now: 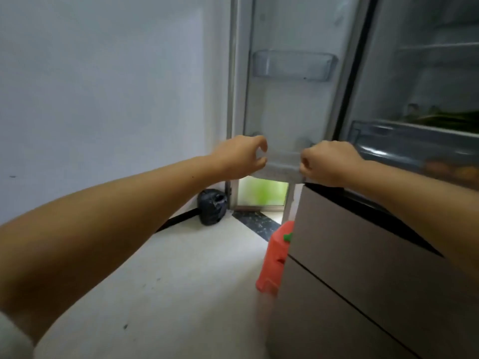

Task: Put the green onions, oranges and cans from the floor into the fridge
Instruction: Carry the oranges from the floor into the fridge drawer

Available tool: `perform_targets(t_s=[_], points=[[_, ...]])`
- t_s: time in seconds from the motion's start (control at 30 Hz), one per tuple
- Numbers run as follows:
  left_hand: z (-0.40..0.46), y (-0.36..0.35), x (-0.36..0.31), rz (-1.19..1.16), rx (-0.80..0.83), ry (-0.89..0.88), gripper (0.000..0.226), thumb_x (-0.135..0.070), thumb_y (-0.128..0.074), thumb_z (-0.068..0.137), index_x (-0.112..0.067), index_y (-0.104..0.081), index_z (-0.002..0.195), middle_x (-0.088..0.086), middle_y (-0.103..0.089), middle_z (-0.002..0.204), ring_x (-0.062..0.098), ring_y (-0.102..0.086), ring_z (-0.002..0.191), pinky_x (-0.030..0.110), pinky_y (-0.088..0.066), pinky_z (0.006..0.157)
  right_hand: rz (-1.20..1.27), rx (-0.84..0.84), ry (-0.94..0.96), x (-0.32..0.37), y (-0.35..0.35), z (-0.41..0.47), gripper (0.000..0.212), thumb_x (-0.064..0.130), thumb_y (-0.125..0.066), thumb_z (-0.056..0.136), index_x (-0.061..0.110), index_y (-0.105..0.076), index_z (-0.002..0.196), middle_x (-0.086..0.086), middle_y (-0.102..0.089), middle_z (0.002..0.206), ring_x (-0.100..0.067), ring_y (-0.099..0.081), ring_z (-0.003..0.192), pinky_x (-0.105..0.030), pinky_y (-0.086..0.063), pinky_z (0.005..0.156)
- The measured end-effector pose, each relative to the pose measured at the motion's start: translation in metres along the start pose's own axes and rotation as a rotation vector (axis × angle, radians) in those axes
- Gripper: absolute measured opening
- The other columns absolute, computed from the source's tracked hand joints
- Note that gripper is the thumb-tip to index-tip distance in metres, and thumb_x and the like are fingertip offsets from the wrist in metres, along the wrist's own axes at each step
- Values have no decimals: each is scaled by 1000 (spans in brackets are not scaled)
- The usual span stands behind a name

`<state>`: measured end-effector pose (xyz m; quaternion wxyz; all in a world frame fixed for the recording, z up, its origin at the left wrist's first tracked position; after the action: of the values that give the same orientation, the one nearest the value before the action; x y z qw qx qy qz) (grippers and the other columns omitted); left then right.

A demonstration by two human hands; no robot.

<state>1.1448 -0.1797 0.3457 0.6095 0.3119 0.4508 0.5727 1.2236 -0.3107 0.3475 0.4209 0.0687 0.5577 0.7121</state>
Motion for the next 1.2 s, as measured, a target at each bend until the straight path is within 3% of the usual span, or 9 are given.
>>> perform_targets(t_s=[0.23,0.37,0.47,0.6,0.73,0.83,1.2], points=[[-207,-5,173,29,80,301,23,-34,-47,95,-14,-53,106,7,-65,105,28,-59,93,35,-45,76,312,67,159,248,-8,5,30,35,-42,93,13,-63,96,-15,-65,103,-35,-60,93,-31,-38,68],[-366,9,295,57,168,546,18,-34,-45,95,-17,-51,99,5,-64,101,24,-57,85,34,-45,71,410,141,303,412,-7,-8,29,35,-39,95,14,-59,96,-9,-64,98,-28,-52,76,-30,-39,66],[-465,24,366,44,179,730,18,-32,-47,94,-17,-54,101,6,-65,104,25,-60,90,35,-49,77,483,197,371,520,-8,-23,30,34,-39,94,15,-60,102,-6,-65,96,-27,-58,82,-30,-39,66],[-552,39,431,30,177,869,17,-28,-50,92,-14,-55,100,11,-65,105,28,-61,94,34,-47,79,544,306,442,638,-21,-38,35,35,-37,96,18,-51,124,-8,-63,113,-27,-60,97,-32,-45,74],[-604,36,480,-42,162,980,8,-28,-51,90,-20,-50,89,11,-65,103,29,-60,94,38,-49,82,598,384,492,719,-29,-42,43,33,-39,97,21,-38,137,-7,-58,125,-28,-60,103,-35,-47,78],[-618,24,515,-72,180,1026,11,-29,-51,90,-18,-52,92,9,-64,106,28,-59,94,34,-45,78,621,413,522,764,-37,-34,46,31,-39,97,21,-33,141,-7,-52,132,-28,-59,106,-36,-47,79],[-583,10,701,-183,163,1150,6,-27,-49,90,-21,-50,90,9,-64,101,26,-60,90,35,-47,76,631,527,606,903,-93,100,45,31,-41,97,22,-34,141,-4,-50,135,-24,-59,106,-35,-52,84]])
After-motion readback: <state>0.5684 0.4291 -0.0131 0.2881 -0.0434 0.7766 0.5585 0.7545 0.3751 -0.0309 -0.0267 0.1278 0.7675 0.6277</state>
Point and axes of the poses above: each hand's wrist, its own z-axis towards the middle knuckle, its own y-axis out of the back of the hand, x = y × z, the point moved 7 cm from there along z, towards the middle knuckle
